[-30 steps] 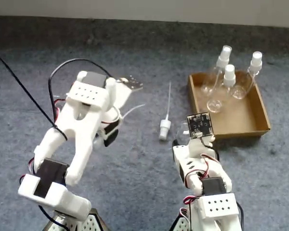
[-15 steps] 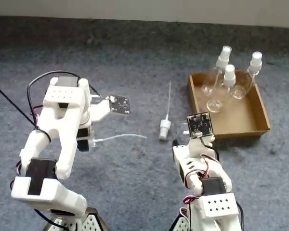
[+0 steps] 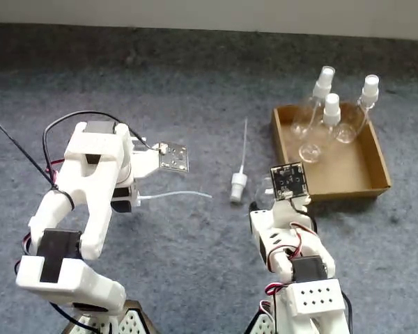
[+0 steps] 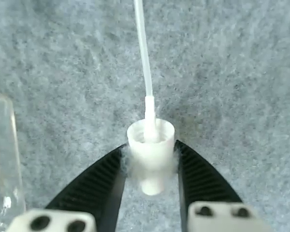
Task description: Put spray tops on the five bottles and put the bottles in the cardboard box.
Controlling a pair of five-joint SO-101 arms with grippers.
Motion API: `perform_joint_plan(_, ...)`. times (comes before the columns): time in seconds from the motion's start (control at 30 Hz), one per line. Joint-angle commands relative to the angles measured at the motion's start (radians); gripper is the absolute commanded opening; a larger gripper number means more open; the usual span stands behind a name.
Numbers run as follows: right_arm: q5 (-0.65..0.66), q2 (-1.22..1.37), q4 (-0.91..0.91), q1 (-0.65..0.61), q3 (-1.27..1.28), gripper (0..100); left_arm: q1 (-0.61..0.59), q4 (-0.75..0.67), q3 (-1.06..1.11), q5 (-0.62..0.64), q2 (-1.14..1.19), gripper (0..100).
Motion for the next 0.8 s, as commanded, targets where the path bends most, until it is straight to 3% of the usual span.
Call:
perform_joint_plan(0.0,0.0,-0.019,-0.025,0.008,-0.007,9.6,0.004,-0.012,-0.007,-0.037,-0.01,12)
perform_joint_plan(0.13,0.0,-0.019,-0.025,0.008,-0.007,9.6,0.005,-0.014,-0.018,0.069,-0.015,12)
perform_joint_plan(0.37,0.0,-0.019,-0.025,0.008,-0.007,9.6,0.005,-0.005,-0.018,0.103,-0.019,11)
perform_joint_plan(0.53,0.0,-0.019,-0.025,0.008,-0.007,9.6,0.007,-0.005,-0.018,0.394,-0.104,11)
perform_joint_plan(0.77,0.0,-0.019,-0.025,0.007,-0.007,9.6,0.007,-0.005,-0.005,0.824,-0.392,1)
